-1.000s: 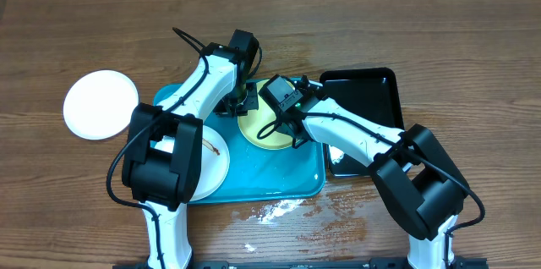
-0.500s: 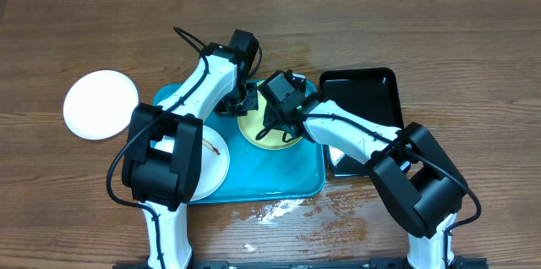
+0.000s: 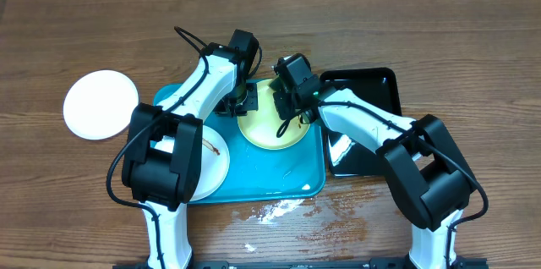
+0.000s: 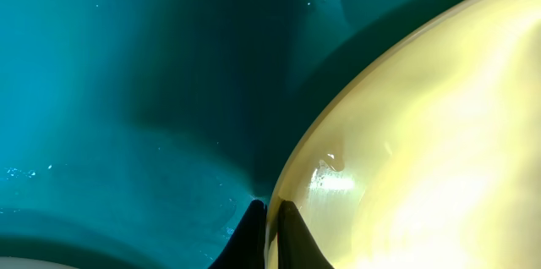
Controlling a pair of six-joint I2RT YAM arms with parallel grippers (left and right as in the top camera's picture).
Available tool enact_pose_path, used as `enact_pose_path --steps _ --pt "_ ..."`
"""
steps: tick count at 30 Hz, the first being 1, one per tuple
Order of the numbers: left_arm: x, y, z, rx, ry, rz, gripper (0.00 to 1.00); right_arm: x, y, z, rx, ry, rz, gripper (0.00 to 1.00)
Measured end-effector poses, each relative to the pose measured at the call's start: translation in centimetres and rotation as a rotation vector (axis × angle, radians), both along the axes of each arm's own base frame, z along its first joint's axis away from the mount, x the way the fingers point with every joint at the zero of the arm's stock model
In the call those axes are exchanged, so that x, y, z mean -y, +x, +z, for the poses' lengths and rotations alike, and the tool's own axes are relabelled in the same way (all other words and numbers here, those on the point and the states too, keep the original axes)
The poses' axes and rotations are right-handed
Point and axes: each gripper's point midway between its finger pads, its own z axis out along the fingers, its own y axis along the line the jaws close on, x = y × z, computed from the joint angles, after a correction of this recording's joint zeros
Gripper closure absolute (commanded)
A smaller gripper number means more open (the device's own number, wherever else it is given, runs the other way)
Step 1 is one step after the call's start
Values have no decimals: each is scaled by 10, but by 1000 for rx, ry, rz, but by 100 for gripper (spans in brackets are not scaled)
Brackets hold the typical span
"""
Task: Clean dirty plates on tray and stack at the side
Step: 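Scrub the yellow plate with the sponge while the left gripper holds it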
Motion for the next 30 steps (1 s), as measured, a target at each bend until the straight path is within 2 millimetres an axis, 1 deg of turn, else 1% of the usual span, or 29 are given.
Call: enact_pose_path --steps 5,11,14,15,18,24,30 --pt "0 0 0 0 0 0 96 -9 8 7 59 12 79 96" --pt "0 0 0 0 0 0 96 -13 11 11 80 24 95 96" --pt "0 0 0 0 0 0 96 -17 17 10 103 35 94 96" --pt "0 0 0 0 0 0 96 -15 21 2 112 18 81 96" --pt "0 0 0 0 0 0 96 -9 22 -8 102 -14 67 96" --pt "0 0 0 1 0 0 96 -3 20 -11 84 -34 58 96" --pt "1 1 0 5 -6 -1 96 18 17 -16 19 -74 28 96"
